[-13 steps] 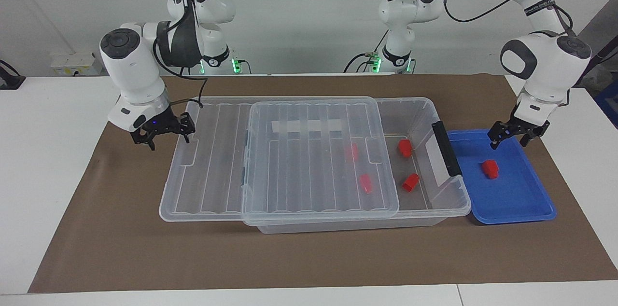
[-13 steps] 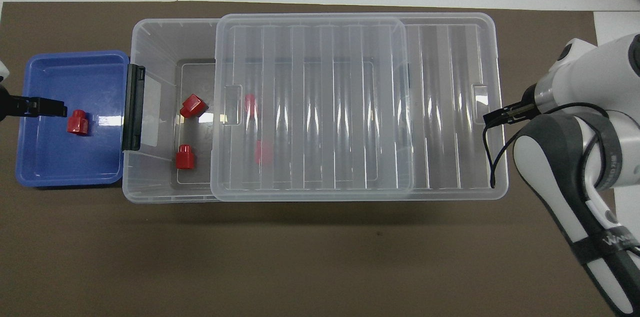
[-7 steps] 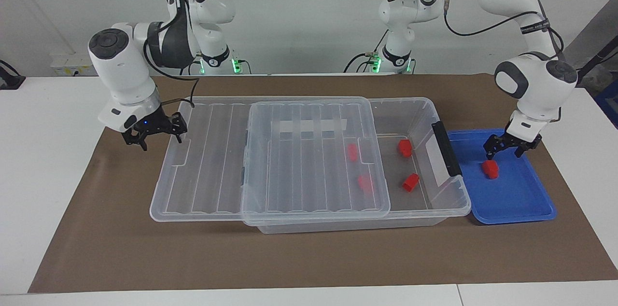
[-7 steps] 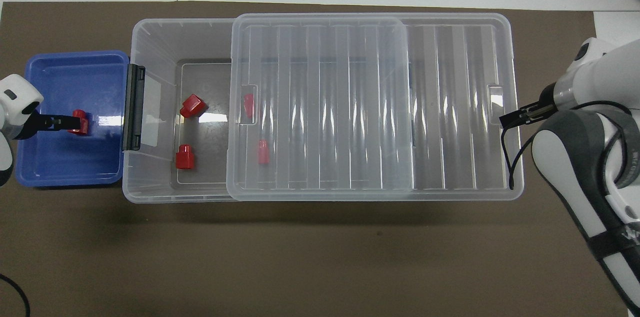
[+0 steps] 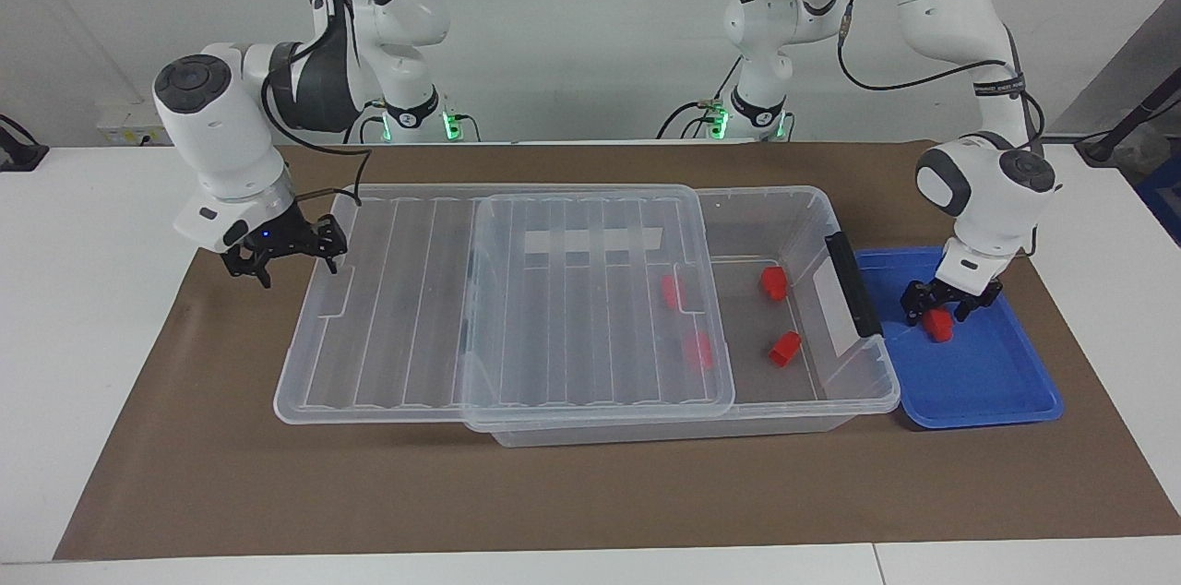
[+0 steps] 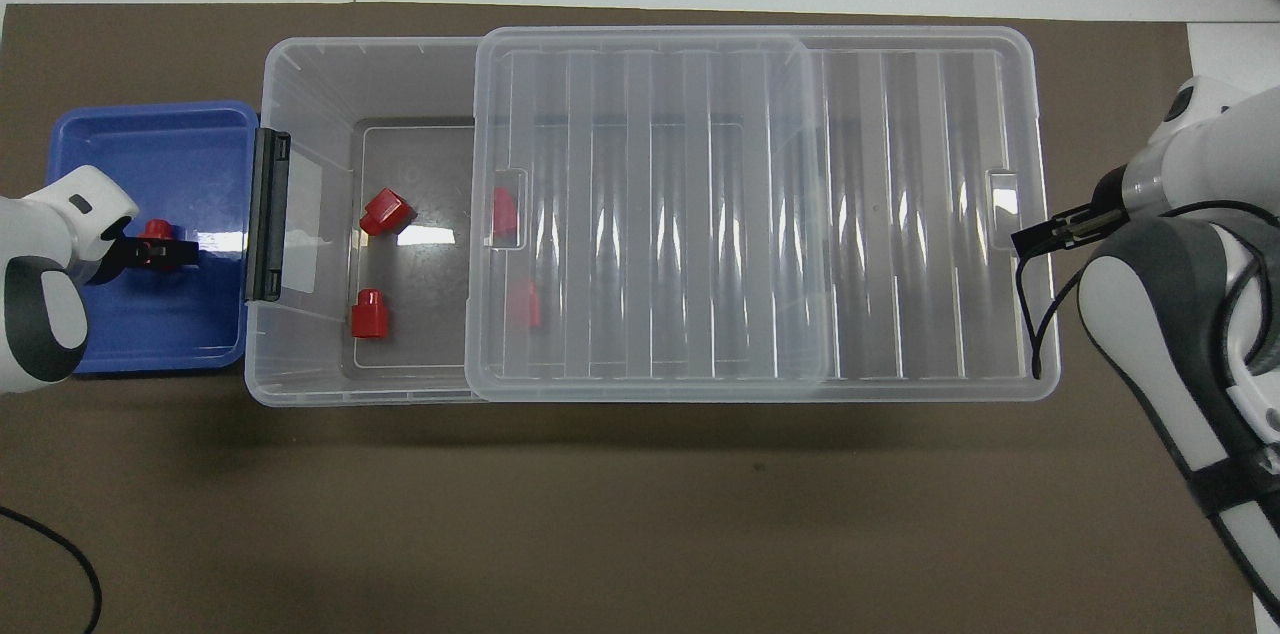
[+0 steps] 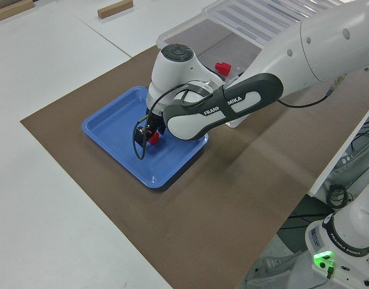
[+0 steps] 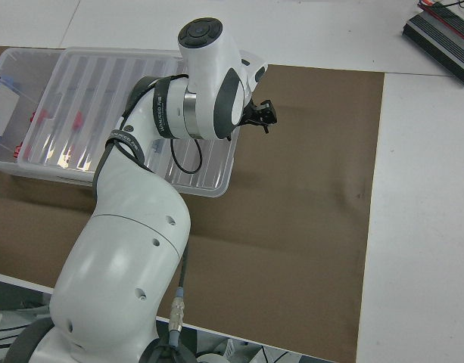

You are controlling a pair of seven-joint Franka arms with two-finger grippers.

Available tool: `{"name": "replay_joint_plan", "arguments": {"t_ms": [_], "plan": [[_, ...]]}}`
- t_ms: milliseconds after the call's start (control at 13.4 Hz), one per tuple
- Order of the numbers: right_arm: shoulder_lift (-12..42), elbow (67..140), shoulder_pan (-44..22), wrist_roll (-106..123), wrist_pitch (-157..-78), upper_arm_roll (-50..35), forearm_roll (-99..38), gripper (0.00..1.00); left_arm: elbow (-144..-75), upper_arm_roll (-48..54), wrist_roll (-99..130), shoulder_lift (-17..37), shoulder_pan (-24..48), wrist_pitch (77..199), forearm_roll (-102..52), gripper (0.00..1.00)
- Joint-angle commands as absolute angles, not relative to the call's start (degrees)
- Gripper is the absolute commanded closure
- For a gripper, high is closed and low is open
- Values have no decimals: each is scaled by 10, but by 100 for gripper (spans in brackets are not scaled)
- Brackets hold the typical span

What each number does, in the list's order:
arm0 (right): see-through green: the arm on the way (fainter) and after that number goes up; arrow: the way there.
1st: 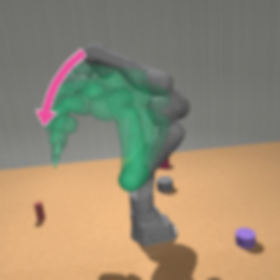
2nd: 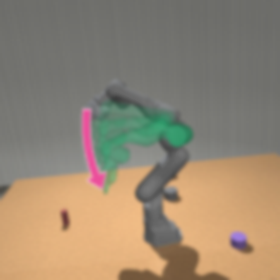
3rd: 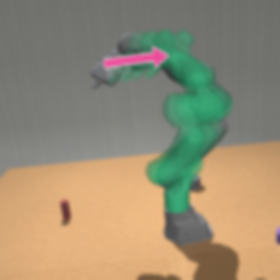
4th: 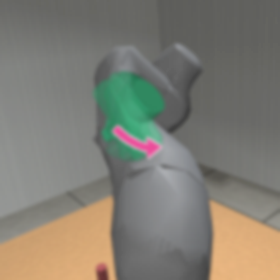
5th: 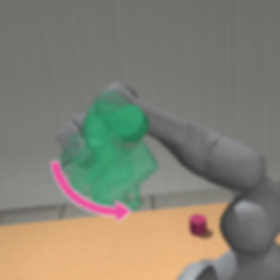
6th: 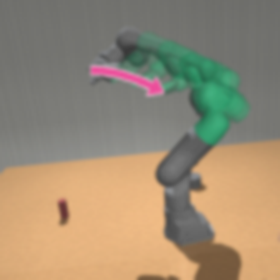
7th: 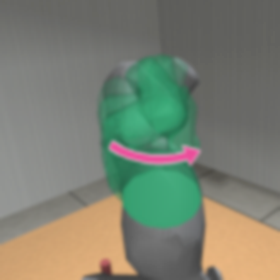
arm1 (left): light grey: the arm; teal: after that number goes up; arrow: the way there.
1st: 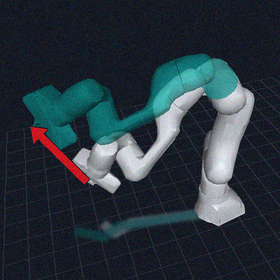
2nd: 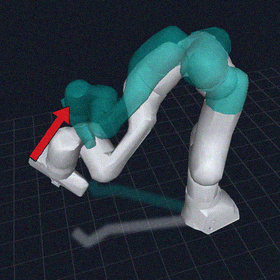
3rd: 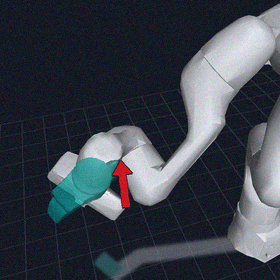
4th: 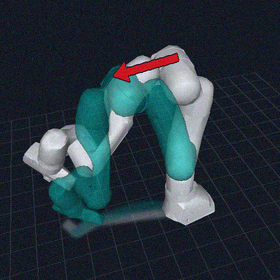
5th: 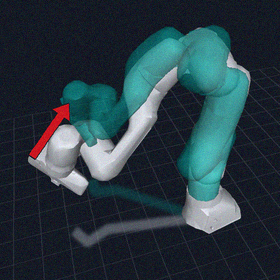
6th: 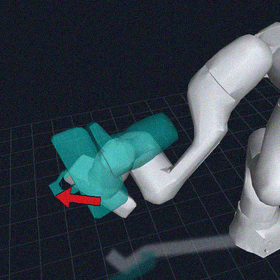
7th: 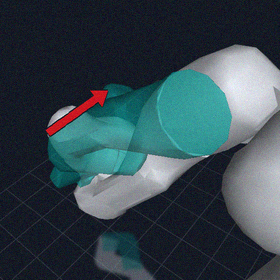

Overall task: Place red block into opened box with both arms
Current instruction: 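Grasp the red block in the blue tray with the left gripper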

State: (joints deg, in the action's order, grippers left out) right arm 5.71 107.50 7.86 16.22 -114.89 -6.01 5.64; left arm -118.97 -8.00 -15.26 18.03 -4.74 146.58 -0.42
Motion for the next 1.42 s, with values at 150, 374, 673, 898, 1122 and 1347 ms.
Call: {"name": "replay_joint_plan", "arguments": {"t_ms": [150,374,673,898,1122,1347], "plan": [[45,1087,91,180,-1151,-63,63,4,-1201,-85,-153,172,-40,1465,5,100],[45,1086,94,180,-1150,-63,62,3,-1179,-85,-153,170,-43,1421,5,100],[35,1084,91,174,-1143,-64,60,3,-989,-85,-145,141,-44,1093,4,100],[9,1084,84,160,-1131,-68,51,2,-874,-78,-91,133,-42,922,-17,100],[-17,1084,65,100,-1128,-69,49,2,-870,-60,106,115,-5,917,-78,100],[-20,1043,44,24,-1094,-72,23,2,-894,-50,399,113,109,1013,-79,100]]}}
